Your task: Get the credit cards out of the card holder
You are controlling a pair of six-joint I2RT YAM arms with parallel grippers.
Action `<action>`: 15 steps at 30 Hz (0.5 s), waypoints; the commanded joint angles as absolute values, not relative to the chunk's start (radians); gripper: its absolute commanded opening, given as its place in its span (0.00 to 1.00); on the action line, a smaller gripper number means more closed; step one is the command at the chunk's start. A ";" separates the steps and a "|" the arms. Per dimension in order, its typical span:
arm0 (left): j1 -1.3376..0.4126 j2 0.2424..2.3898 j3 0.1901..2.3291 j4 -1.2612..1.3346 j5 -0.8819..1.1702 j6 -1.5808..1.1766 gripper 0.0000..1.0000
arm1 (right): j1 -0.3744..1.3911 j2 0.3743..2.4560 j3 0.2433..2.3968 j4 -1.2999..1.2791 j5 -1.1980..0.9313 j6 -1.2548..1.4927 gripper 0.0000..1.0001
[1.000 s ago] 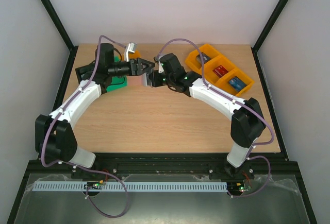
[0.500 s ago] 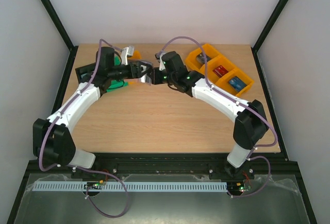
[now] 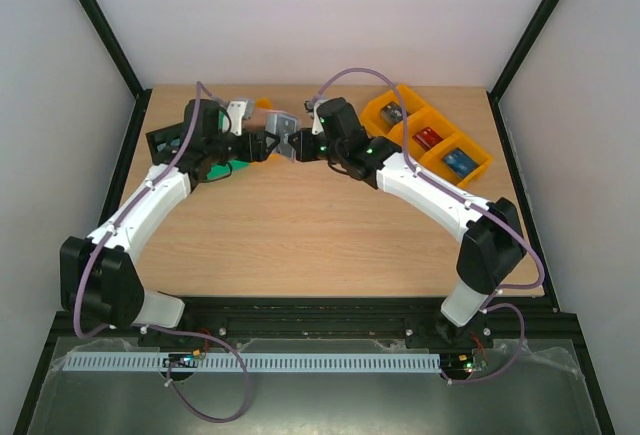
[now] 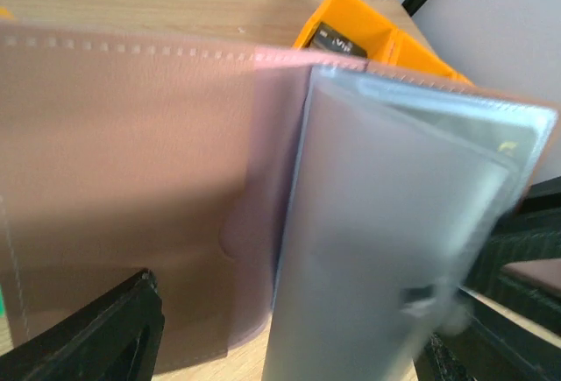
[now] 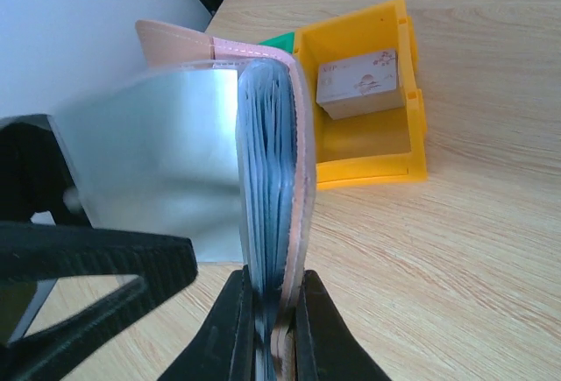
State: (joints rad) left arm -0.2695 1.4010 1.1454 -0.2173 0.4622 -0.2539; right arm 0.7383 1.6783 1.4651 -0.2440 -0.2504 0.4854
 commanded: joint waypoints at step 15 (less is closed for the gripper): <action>-0.271 1.307 0.967 -0.165 0.407 -0.157 0.85 | 0.742 1.577 1.424 -0.205 -0.261 0.599 0.02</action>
